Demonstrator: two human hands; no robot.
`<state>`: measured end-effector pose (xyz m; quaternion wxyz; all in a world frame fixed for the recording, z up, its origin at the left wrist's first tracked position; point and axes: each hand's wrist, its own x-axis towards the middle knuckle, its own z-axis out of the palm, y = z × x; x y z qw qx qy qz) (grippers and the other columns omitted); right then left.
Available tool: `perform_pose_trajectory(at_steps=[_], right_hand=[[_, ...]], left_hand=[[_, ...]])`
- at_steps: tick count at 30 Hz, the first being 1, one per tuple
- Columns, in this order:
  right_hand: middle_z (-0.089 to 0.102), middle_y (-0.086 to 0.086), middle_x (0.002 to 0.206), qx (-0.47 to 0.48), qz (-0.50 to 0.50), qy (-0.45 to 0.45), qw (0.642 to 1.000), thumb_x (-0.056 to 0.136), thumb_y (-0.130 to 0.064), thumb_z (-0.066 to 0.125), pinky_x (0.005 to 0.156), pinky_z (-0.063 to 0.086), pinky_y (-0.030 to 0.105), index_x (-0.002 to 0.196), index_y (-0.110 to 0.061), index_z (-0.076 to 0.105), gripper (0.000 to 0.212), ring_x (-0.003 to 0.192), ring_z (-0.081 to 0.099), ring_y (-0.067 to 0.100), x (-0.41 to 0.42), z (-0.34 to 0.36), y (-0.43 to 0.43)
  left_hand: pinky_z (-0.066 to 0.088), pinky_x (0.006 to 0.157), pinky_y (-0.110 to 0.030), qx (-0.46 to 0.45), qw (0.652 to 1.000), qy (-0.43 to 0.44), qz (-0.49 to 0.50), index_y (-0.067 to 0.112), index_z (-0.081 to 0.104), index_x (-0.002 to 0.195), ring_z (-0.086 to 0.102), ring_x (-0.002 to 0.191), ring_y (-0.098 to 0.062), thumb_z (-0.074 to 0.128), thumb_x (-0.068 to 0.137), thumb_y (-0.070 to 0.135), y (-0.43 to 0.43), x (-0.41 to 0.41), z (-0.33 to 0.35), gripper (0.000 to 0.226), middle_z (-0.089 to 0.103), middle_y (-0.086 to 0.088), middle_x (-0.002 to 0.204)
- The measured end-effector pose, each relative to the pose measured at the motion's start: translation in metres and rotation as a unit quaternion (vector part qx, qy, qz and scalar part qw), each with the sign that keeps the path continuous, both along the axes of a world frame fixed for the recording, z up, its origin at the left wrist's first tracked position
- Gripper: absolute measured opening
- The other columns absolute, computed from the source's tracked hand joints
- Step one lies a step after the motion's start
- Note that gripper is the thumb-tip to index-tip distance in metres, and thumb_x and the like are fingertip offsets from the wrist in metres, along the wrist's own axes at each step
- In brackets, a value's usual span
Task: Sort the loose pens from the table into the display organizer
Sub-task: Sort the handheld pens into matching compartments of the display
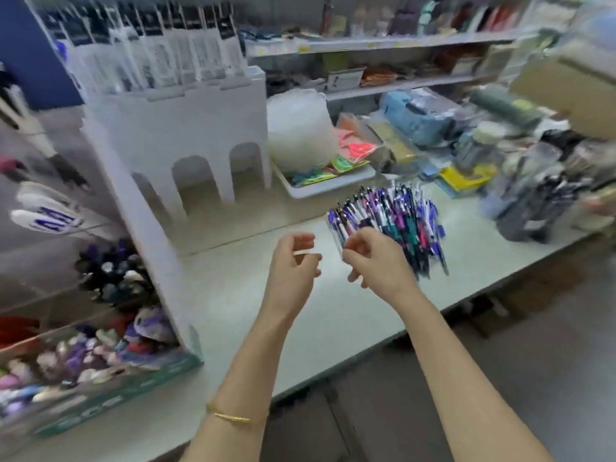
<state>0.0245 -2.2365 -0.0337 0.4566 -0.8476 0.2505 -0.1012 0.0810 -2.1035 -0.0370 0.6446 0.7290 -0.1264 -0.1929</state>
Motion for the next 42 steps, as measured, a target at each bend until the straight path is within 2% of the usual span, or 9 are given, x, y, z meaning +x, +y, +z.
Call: perform_pose_trajectory(at_steps=[4,9,13,16,19,23,28,35,42], right_hand=[[0.062,0.003,0.08,0.019,-0.048,0.045,0.998,0.094,-0.01,0.054,0.046,0.044,0.024,0.09,-0.017,0.056,0.008,0.052,0.062,0.007,-0.022,-0.026,-0.083],[0.064,0.005,0.082,0.032,-0.065,0.052,0.996,0.093,-0.006,0.052,0.052,0.046,0.027,0.091,-0.018,0.056,0.013,0.054,0.064,0.013,0.004,-0.048,-0.148],[0.062,0.003,0.081,0.047,-0.071,0.038,0.996,0.093,-0.007,0.052,0.052,0.043,0.024,0.088,-0.022,0.055,0.016,0.052,0.064,0.01,0.034,-0.059,-0.18],[0.062,0.003,0.083,0.059,-0.064,0.038,0.996,0.093,-0.009,0.051,0.053,0.045,0.025,0.091,-0.021,0.056,0.013,0.051,0.061,0.007,0.053,-0.063,-0.196],[0.062,0.004,0.083,0.07,-0.051,0.034,0.996,0.094,-0.011,0.05,0.052,0.044,0.023,0.092,-0.022,0.056,0.013,0.053,0.062,0.007,0.071,-0.065,-0.21],[0.062,0.007,0.085,0.087,-0.027,0.007,0.996,0.094,-0.007,0.049,0.046,0.041,0.015,0.096,-0.018,0.057,0.013,0.062,0.064,0.019,0.091,-0.062,-0.225],[0.063,0.006,0.082,0.092,0.023,0.005,0.995,0.094,-0.007,0.049,0.058,0.051,0.033,0.094,-0.019,0.056,0.014,0.06,0.063,0.017,0.106,-0.061,-0.234],[0.063,0.006,0.081,0.111,0.048,0.009,0.993,0.094,-0.008,0.048,0.05,0.047,0.028,0.096,-0.017,0.057,0.013,0.055,0.062,0.009,0.114,-0.069,-0.241],[0.062,0.003,0.074,0.125,0.056,0.002,0.991,0.094,-0.005,0.048,0.046,0.041,0.016,0.093,-0.017,0.056,0.015,0.05,0.057,0.003,0.118,-0.07,-0.238]], left_hand=[[0.053,0.088,-0.034,0.092,0.995,0.048,0.0,0.011,0.049,0.127,0.055,0.096,-0.008,0.047,0.094,0.004,-0.07,0.0,-0.048,0.033,0.048,-0.007,0.134],[0.039,0.107,-0.042,0.207,0.977,0.053,0.012,0.006,0.037,0.142,0.045,0.126,-0.025,0.048,0.097,0.02,-0.135,0.036,-0.085,0.048,0.036,-0.011,0.145],[0.035,0.101,-0.041,0.314,0.948,0.016,0.057,0.0,0.04,0.136,0.04,0.127,-0.036,0.05,0.097,0.035,-0.188,0.07,-0.108,0.054,0.043,-0.019,0.141],[0.029,0.108,-0.046,0.389,0.918,0.008,0.075,0.006,0.02,0.15,0.028,0.136,-0.035,0.044,0.096,0.054,-0.217,0.079,-0.12,0.076,0.029,-0.017,0.151],[0.03,0.106,-0.046,0.441,0.891,-0.042,0.095,0.008,0.013,0.152,0.028,0.135,-0.034,0.041,0.095,0.058,-0.235,0.081,-0.128,0.082,0.028,-0.016,0.15],[0.031,0.103,-0.043,0.458,0.877,-0.072,0.124,0.011,0.017,0.152,0.031,0.131,-0.033,0.046,0.095,0.052,-0.24,0.086,-0.138,0.077,0.032,-0.014,0.147],[0.029,0.105,-0.043,0.457,0.876,-0.058,0.146,0.013,0.017,0.152,0.029,0.133,-0.032,0.052,0.093,0.048,-0.241,0.091,-0.142,0.078,0.03,-0.013,0.149],[0.029,0.106,-0.042,0.46,0.871,-0.056,0.163,0.013,0.017,0.152,0.027,0.135,-0.029,0.05,0.091,0.059,-0.246,0.093,-0.142,0.083,0.029,-0.011,0.151],[0.029,0.107,-0.043,0.454,0.876,-0.048,0.157,0.012,0.017,0.152,0.026,0.137,-0.03,0.058,0.089,0.053,-0.243,0.097,-0.141,0.086,0.027,-0.011,0.151]])
